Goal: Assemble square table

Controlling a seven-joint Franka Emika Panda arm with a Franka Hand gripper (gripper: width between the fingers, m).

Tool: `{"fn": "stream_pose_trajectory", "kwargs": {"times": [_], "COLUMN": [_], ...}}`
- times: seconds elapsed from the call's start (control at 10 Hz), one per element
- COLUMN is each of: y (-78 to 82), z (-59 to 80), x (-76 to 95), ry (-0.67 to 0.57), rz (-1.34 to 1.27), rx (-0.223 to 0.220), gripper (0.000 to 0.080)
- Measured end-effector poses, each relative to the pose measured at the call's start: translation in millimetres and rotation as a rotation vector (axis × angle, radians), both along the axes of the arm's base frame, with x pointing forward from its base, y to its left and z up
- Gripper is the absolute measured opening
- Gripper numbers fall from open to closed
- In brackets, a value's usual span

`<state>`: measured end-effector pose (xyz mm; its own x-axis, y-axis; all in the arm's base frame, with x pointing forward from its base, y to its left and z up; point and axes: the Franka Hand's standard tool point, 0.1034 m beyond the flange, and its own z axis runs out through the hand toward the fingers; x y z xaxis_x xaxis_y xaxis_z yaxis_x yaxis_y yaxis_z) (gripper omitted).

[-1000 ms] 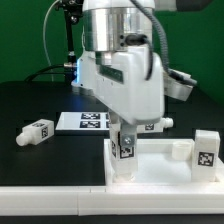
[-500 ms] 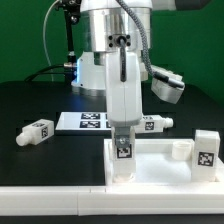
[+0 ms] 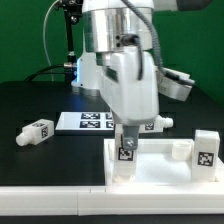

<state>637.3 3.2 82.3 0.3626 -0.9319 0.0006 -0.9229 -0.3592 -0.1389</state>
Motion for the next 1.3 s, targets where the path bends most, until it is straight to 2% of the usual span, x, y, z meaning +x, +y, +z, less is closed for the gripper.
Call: {"fn": "stream_pose_trajectory", "kwargs": {"times": [0.1,0.2,0.5,0.6,0.7,0.8,0.9,1.0,1.1,1.2,1.3], "y": [2.6,1.4,-0.3,-1.0,1.0,2.1,1.5,1.3,-0.2,-3.7,-8.4], "z": [0.6,0.3,0.3,2.5,2.6,1.6,1.5,1.4,1.7,1.8,2.0], "x": [1.7,1.5,1.7,7.2,11.5,11.5,11.5,11.5,11.5,11.3,10.5], "ry": [-0.008,-0.008,-0.017,-0.017,-0.012,-0.014,-0.012,-0.012,-0.011,-0.007,0.001], "rz": [0.144,0.134,0.374,0.587,0.751,0.735,0.715,0.717,0.682,0.597,0.410], "rx": [-0.022,-0.018,-0.055,-0.102,-0.130,-0.128,-0.127,-0.127,-0.125,-0.116,-0.089], "gripper": [0.0608,0.0642,0.0648,0.0649,0.0649,0.0646,0.0540,0.0540,0.0326,0.0299,0.0298]}}
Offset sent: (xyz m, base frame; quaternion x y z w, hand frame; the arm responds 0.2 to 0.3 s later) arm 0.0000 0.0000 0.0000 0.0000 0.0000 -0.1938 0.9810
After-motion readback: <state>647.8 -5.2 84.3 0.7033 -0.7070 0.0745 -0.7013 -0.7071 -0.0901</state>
